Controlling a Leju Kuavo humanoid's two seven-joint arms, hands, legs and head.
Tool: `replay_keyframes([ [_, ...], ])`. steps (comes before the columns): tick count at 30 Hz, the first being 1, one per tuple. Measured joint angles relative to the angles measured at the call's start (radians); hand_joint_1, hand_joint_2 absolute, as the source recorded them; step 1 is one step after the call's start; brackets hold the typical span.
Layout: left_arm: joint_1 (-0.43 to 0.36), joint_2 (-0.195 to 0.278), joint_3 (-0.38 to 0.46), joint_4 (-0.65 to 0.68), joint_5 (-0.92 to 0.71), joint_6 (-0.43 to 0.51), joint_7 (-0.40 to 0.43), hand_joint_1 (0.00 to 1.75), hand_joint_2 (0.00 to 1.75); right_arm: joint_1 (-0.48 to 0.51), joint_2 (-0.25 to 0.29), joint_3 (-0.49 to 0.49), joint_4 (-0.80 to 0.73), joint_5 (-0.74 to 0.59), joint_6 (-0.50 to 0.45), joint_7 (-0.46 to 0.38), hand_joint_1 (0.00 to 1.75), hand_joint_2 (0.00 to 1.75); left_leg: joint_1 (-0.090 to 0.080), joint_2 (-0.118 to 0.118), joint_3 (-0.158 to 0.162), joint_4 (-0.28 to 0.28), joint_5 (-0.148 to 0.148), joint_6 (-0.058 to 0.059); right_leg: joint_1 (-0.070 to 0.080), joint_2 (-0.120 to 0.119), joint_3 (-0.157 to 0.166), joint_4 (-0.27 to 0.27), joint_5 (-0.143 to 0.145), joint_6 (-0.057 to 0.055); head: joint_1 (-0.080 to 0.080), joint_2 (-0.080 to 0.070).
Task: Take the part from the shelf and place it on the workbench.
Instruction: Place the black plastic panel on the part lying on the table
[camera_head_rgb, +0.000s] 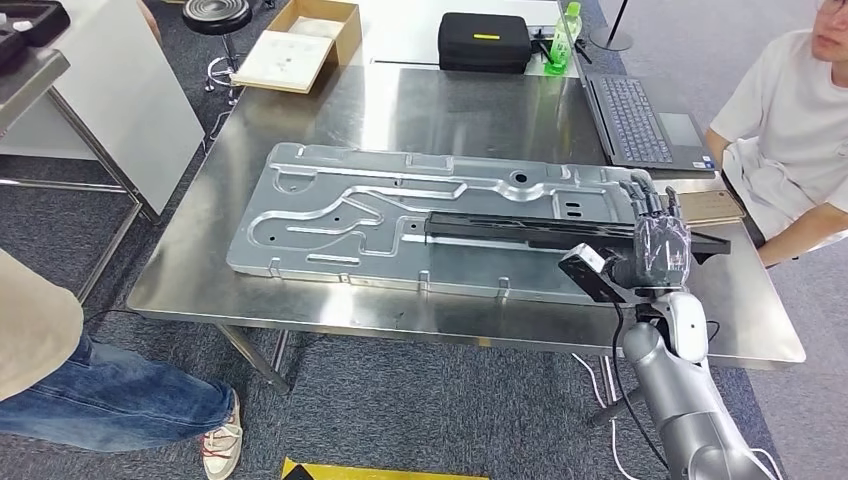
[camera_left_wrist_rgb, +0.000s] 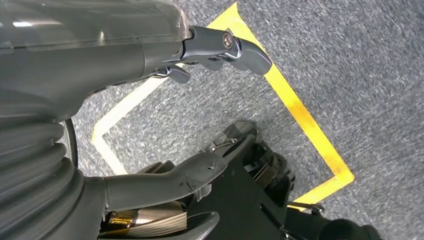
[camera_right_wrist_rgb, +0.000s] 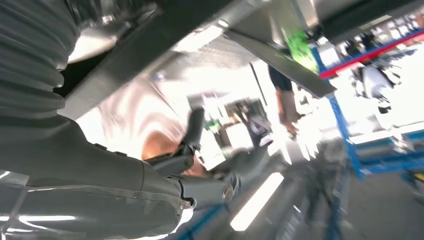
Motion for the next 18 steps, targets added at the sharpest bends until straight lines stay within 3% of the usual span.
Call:
replay_keyframes([
  [2, -0.001, 0.000, 0.006, 0.000, -0.002, 0.000, 0.001, 0.00, 1.75, -0.019, -0.004, -0.014, 0.019, -0.048, 0.055, 0.028, 0.00, 1.75, -0.003, -0.001, -0.004, 0.010, -0.006, -0.011, 0.001, -0.003, 0.050, -0.098, 0.028, -0.004, 0.000, 0.000],
  [3, -0.001, 0.000, 0.009, 0.000, -0.004, 0.001, 0.001, 0.00, 1.75, -0.028, -0.006, -0.021, 0.029, -0.066, 0.077, 0.037, 0.00, 1.75, -0.004, -0.001, -0.006, 0.012, -0.007, -0.016, 0.004, -0.003, 0.056, -0.114, 0.027, -0.009, 0.000, 0.000],
  [5, 0.000, 0.000, 0.013, 0.000, -0.007, 0.001, 0.002, 0.00, 0.87, -0.041, -0.012, -0.032, 0.047, -0.084, 0.100, 0.044, 0.00, 1.75, -0.004, -0.001, -0.007, 0.012, -0.007, -0.027, 0.007, 0.000, 0.055, -0.116, 0.029, -0.025, -0.001, 0.000],
  [7, 0.000, 0.000, 0.016, 0.000, -0.008, 0.001, 0.002, 0.00, 0.00, -0.055, -0.015, -0.036, 0.061, -0.090, 0.110, 0.046, 0.00, 1.75, -0.001, -0.001, -0.017, 0.035, -0.026, -0.037, 0.006, 0.002, 0.056, -0.121, 0.033, -0.038, -0.001, 0.000],
  [10, 0.000, 0.000, 0.020, 0.000, -0.009, 0.001, 0.002, 0.00, 0.00, -0.081, -0.016, -0.047, 0.090, -0.162, 0.203, 0.068, 0.00, 1.75, 0.001, -0.002, -0.088, 0.192, -0.112, -0.043, 0.010, 0.002, 0.056, -0.123, 0.036, -0.053, -0.001, 0.000],
  [12, 0.002, 0.000, 0.022, 0.000, -0.011, 0.001, 0.002, 0.00, 0.00, -0.105, -0.016, -0.066, 0.131, -0.260, 0.333, 0.092, 0.00, 1.75, 0.001, -0.003, -0.131, 0.283, -0.139, -0.043, 0.015, 0.003, 0.055, -0.123, 0.036, -0.055, -0.001, 0.000],
  [13, 0.002, 0.000, 0.023, 0.000, -0.013, 0.002, 0.002, 0.00, 0.00, -0.118, -0.018, -0.076, 0.157, -0.305, 0.399, 0.100, 0.00, 1.75, 0.001, -0.003, -0.130, 0.281, -0.126, -0.041, 0.017, 0.004, 0.055, -0.122, 0.036, -0.055, 0.000, 0.000],
  [14, 0.002, 0.001, 0.025, 0.000, -0.015, 0.002, 0.002, 0.00, 0.00, -0.133, -0.021, -0.085, 0.183, -0.343, 0.457, 0.105, 0.00, 1.75, 0.001, -0.003, -0.111, 0.240, -0.098, -0.037, 0.018, 0.006, 0.055, -0.121, 0.036, -0.055, -0.001, 0.000],
  [16, 0.000, 0.002, 0.028, 0.000, -0.018, 0.002, 0.002, 0.00, 0.00, -0.162, -0.028, -0.093, 0.228, -0.387, 0.536, 0.106, 0.00, 1.75, -0.003, -0.004, -0.047, 0.111, -0.038, -0.026, 0.020, 0.008, 0.055, -0.119, 0.035, -0.053, -0.001, 0.000],
  [18, -0.003, 0.004, 0.032, 0.000, -0.021, 0.002, 0.002, 0.00, 0.00, -0.185, -0.036, -0.096, 0.264, -0.416, 0.580, 0.097, 0.00, 0.87, -0.007, -0.004, -0.010, 0.032, -0.016, -0.019, 0.022, 0.009, 0.052, -0.117, 0.036, -0.046, 0.000, 0.000],
])
